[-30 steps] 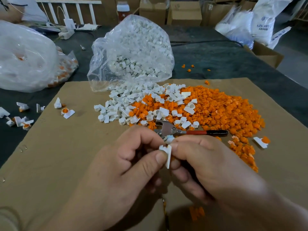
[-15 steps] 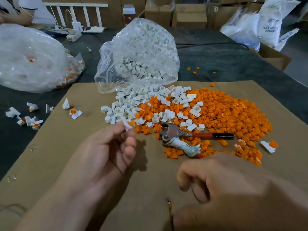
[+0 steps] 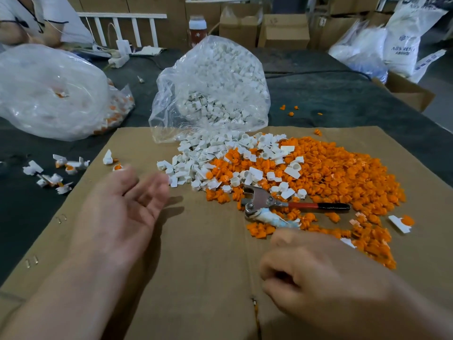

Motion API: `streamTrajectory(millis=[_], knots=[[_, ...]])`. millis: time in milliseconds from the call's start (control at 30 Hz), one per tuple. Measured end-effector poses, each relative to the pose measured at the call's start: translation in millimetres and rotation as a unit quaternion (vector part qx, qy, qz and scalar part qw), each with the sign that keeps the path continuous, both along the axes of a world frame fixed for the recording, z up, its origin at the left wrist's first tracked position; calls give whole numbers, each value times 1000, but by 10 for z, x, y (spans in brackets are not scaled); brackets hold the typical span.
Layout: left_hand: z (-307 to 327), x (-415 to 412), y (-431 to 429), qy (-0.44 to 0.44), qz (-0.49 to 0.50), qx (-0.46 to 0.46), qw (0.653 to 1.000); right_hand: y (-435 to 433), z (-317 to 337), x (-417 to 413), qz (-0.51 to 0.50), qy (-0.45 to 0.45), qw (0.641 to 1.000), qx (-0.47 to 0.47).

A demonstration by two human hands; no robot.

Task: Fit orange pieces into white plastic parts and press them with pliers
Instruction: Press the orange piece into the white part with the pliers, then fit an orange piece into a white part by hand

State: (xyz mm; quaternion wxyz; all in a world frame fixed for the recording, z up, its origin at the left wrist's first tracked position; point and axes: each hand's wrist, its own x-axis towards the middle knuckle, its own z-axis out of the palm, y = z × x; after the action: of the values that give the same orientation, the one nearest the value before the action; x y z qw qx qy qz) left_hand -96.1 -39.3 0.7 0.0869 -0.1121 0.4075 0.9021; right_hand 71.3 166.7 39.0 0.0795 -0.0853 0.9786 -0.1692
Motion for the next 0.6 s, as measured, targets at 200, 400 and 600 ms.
streamTrajectory(millis=[200,400,600], knots=[[-91,284,196,293,-67,-649,699,14,-64,-43,-38,76,996,-33],[-139,193,252,321,-157,-791,496,-34,-139,-64,-35,87,995,-40],[-154,269,214,396,-105,-759,506,-38,-136,-80,-61,113,991,-37]])
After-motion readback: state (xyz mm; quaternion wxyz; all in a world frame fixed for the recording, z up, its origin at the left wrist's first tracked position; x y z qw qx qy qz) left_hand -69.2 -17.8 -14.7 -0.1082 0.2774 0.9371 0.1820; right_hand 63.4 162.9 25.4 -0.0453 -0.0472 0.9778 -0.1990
